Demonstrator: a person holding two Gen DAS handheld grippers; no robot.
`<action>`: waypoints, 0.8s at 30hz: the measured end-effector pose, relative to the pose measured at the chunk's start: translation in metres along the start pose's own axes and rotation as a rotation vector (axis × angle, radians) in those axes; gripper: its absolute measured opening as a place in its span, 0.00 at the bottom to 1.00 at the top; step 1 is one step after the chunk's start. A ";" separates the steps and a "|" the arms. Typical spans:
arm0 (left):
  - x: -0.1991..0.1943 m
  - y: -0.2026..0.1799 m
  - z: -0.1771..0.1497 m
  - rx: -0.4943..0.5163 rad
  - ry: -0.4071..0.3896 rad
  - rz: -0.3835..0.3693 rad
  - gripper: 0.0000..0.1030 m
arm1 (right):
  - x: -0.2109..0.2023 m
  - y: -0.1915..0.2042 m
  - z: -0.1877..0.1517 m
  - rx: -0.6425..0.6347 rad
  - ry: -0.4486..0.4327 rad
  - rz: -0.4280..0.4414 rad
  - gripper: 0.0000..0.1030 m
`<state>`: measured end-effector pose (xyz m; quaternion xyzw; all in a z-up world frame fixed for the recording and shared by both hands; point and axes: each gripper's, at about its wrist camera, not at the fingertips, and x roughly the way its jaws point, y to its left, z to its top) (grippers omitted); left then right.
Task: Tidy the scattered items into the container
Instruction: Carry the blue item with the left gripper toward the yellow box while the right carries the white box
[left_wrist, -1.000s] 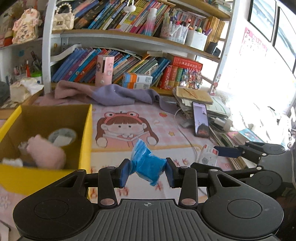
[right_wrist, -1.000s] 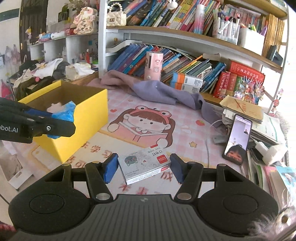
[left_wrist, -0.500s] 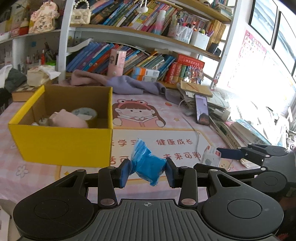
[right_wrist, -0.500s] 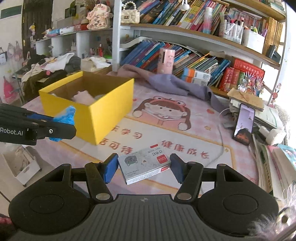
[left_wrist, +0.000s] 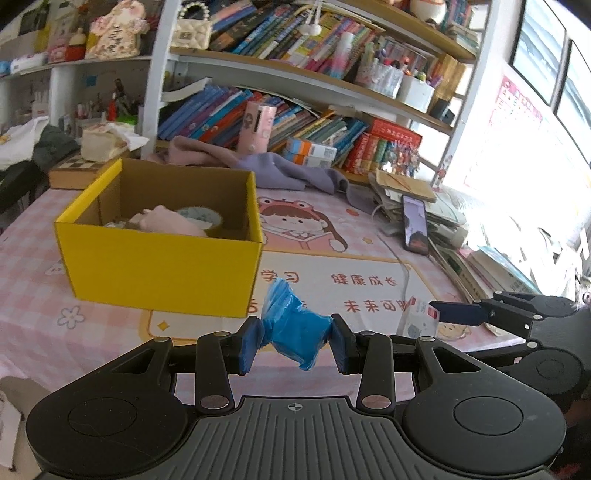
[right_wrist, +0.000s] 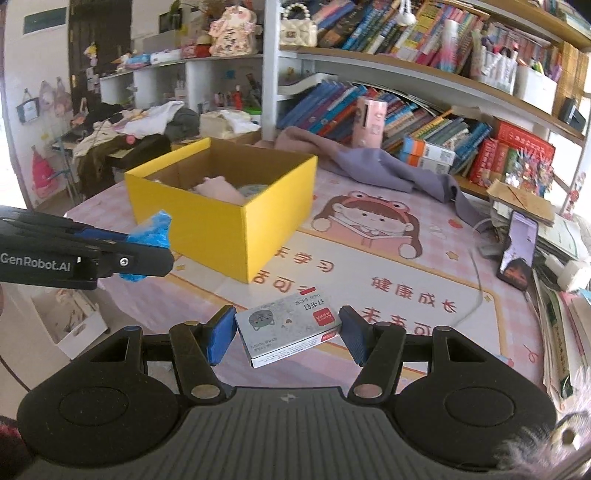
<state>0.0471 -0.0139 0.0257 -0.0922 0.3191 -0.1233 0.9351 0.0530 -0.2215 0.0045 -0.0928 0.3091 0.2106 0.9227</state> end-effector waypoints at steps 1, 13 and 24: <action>-0.002 0.002 -0.001 -0.009 -0.002 0.002 0.37 | 0.000 0.002 0.001 -0.007 -0.001 0.005 0.57; -0.017 0.026 -0.004 -0.063 -0.029 0.046 0.37 | 0.009 0.034 0.011 -0.091 0.005 0.091 0.57; -0.025 0.044 -0.005 -0.089 -0.040 0.081 0.37 | 0.015 0.054 0.016 -0.131 0.005 0.147 0.57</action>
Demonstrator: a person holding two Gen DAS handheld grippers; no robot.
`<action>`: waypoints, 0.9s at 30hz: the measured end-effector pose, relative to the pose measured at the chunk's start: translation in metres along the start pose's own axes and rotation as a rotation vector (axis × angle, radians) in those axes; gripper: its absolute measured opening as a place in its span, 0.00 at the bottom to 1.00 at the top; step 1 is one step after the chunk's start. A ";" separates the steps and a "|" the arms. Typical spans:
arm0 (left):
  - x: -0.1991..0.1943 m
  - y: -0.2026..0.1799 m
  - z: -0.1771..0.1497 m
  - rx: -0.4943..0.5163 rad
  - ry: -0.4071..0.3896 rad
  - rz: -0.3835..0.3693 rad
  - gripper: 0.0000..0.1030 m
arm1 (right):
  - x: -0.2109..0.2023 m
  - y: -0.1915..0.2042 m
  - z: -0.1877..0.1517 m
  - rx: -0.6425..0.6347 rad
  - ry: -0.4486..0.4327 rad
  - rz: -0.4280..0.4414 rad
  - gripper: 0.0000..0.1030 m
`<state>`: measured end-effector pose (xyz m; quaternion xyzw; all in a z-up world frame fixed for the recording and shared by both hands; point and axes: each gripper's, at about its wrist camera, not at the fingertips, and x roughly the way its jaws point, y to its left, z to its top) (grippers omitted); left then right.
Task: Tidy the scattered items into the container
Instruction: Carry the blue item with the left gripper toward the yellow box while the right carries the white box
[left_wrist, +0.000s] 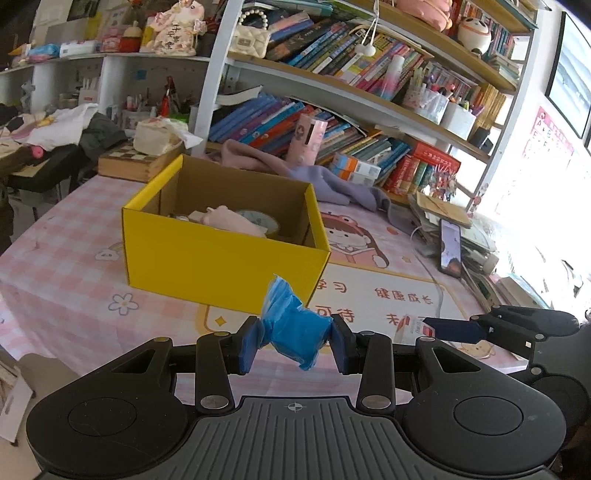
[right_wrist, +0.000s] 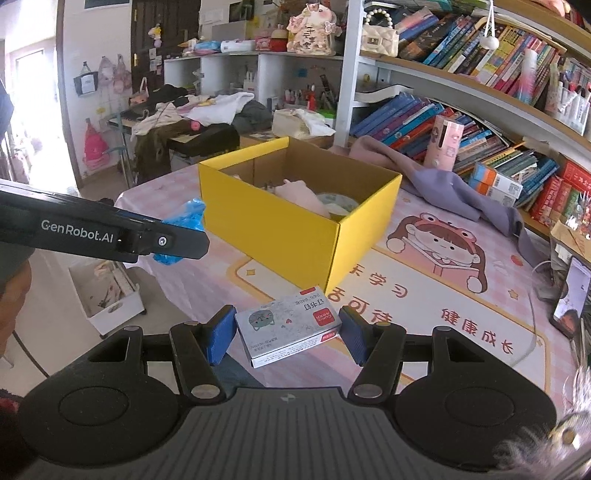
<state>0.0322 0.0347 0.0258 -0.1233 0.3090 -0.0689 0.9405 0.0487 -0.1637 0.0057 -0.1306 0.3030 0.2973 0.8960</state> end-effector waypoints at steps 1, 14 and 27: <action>-0.001 0.001 0.000 -0.002 0.000 0.002 0.37 | 0.001 0.001 0.001 -0.003 0.000 0.003 0.57; -0.005 0.018 0.001 -0.031 -0.009 0.031 0.37 | 0.012 0.011 0.012 -0.038 -0.001 0.040 0.57; -0.013 0.035 0.004 -0.075 -0.021 0.112 0.37 | 0.028 0.023 0.026 -0.094 -0.007 0.136 0.57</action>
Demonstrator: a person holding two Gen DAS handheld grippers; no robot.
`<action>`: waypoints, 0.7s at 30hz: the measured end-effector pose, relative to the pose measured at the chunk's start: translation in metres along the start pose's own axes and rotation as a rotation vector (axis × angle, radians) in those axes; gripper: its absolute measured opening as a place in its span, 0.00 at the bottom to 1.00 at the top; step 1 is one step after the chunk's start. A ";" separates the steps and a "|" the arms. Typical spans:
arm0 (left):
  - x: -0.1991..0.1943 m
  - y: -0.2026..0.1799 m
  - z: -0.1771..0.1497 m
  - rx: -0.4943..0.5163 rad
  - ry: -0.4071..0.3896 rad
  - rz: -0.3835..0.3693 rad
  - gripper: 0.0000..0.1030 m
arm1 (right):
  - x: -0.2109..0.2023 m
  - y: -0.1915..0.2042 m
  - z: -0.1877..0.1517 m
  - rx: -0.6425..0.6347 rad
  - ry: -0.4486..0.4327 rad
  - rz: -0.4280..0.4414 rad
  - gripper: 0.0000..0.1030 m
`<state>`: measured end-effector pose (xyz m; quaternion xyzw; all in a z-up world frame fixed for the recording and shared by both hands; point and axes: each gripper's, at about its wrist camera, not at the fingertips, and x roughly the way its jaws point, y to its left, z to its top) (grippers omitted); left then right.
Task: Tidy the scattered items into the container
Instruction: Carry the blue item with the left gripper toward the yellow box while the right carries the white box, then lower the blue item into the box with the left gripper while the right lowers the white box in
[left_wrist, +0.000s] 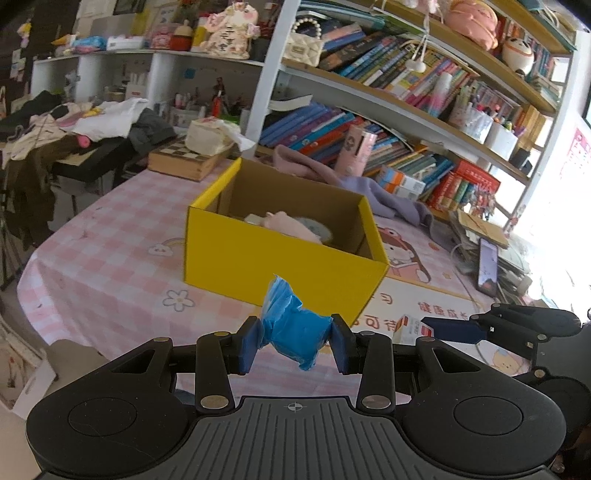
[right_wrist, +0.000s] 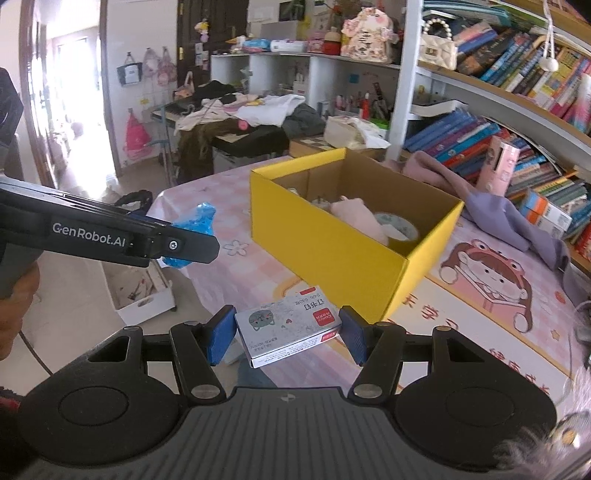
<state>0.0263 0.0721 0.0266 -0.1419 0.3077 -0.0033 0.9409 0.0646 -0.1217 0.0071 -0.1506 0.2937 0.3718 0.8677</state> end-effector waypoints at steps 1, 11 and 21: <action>-0.001 0.001 0.001 0.001 -0.003 0.005 0.37 | 0.001 0.000 0.001 -0.005 -0.002 0.008 0.57; 0.012 -0.001 0.031 0.068 -0.047 0.042 0.37 | 0.012 -0.012 0.019 0.000 -0.064 0.006 0.57; 0.068 -0.013 0.084 0.140 -0.071 0.035 0.38 | 0.044 -0.067 0.057 0.060 -0.123 -0.082 0.57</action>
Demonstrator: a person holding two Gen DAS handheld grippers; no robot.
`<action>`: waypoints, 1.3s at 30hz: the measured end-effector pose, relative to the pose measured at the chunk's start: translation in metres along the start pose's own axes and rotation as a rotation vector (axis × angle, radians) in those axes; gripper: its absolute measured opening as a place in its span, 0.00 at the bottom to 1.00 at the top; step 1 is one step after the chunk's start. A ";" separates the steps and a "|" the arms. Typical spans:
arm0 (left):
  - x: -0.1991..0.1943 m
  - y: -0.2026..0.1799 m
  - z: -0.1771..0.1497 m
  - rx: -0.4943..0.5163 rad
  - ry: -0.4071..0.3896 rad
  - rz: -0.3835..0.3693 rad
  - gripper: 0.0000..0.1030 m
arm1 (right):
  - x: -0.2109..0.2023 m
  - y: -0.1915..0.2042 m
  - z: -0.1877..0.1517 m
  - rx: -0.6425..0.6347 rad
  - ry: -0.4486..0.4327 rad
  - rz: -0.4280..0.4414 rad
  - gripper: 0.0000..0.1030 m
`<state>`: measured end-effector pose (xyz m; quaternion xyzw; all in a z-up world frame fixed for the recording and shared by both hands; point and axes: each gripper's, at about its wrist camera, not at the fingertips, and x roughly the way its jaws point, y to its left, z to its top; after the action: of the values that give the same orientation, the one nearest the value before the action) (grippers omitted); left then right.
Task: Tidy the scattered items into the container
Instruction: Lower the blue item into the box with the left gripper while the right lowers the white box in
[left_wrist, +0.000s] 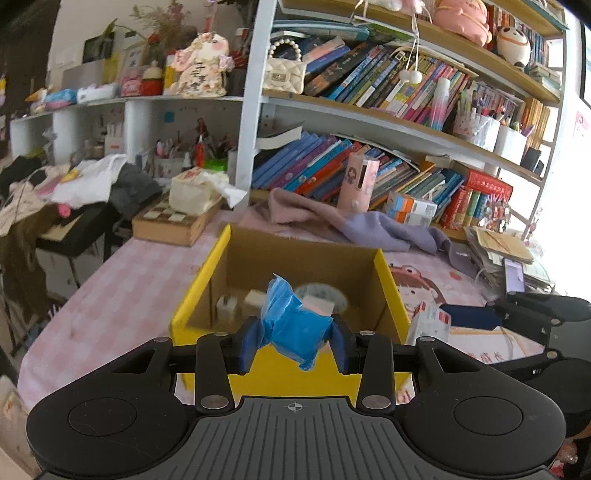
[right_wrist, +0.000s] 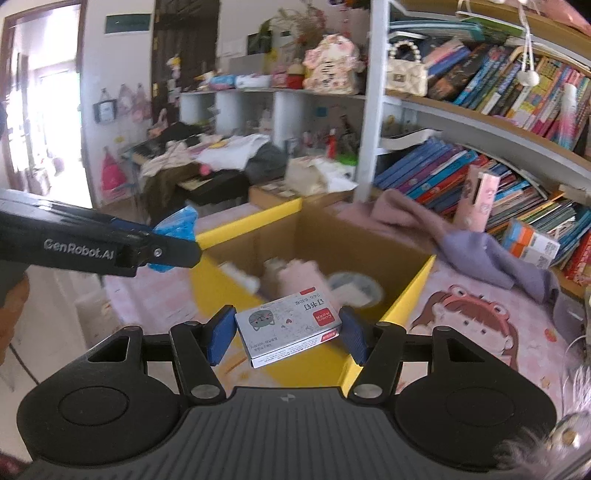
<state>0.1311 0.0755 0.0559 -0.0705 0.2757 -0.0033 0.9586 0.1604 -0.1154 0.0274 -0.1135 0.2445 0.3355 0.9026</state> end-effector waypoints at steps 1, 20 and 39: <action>0.008 0.000 0.005 0.004 0.004 -0.001 0.38 | 0.006 -0.006 0.004 0.001 -0.002 -0.007 0.57; 0.182 0.009 0.057 0.092 0.246 0.053 0.38 | 0.175 -0.063 0.048 -0.224 0.159 -0.057 0.57; 0.198 0.000 0.059 0.169 0.239 0.087 0.77 | 0.198 -0.063 0.048 -0.229 0.210 -0.036 0.69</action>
<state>0.3300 0.0745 0.0012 0.0234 0.3895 0.0067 0.9207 0.3495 -0.0363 -0.0320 -0.2548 0.2956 0.3314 0.8590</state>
